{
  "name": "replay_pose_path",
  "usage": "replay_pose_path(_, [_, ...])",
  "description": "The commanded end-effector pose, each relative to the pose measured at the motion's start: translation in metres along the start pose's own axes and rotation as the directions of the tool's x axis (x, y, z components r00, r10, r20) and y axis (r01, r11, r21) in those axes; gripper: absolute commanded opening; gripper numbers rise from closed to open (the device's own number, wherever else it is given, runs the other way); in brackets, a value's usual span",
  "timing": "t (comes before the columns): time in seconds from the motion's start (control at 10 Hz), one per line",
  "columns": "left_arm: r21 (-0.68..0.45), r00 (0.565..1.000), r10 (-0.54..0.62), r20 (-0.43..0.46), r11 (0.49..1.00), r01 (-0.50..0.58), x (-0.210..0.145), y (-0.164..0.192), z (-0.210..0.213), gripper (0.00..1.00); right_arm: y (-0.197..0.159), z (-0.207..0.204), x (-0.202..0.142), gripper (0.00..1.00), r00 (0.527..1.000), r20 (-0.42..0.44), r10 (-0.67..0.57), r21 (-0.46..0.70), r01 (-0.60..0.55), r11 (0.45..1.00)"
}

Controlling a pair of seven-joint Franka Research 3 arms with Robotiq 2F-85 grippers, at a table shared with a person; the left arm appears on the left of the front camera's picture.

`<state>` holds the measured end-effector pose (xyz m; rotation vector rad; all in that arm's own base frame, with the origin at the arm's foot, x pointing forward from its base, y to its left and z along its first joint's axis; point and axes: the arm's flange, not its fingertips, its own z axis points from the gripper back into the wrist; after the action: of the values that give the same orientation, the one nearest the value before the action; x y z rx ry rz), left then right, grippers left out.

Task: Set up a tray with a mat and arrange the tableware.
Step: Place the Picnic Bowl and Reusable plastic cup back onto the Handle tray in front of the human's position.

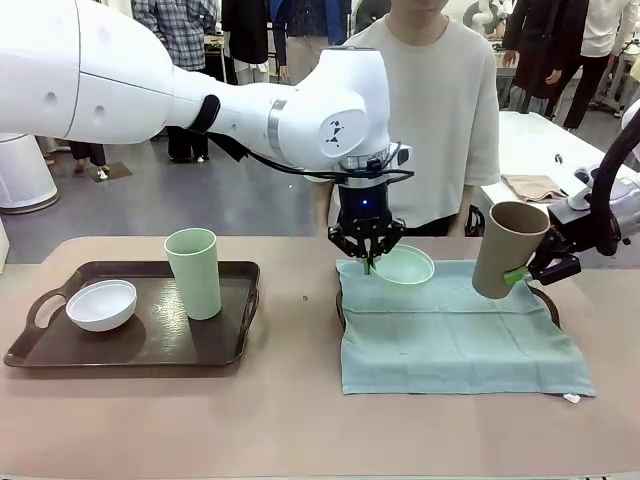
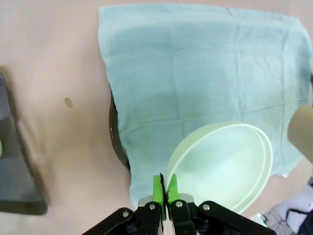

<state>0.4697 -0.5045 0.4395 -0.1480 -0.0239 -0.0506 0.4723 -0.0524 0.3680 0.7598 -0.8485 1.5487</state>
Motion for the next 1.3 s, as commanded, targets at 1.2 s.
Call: replay_pose_path(1.2, [-0.002,0.998,0.008,-0.062,1.0,-0.008,0.036,-0.017,-0.084,0.04,-0.025,-0.049,-0.057,0.82,0.999,0.022,-0.036,0.071,0.034,0.997])
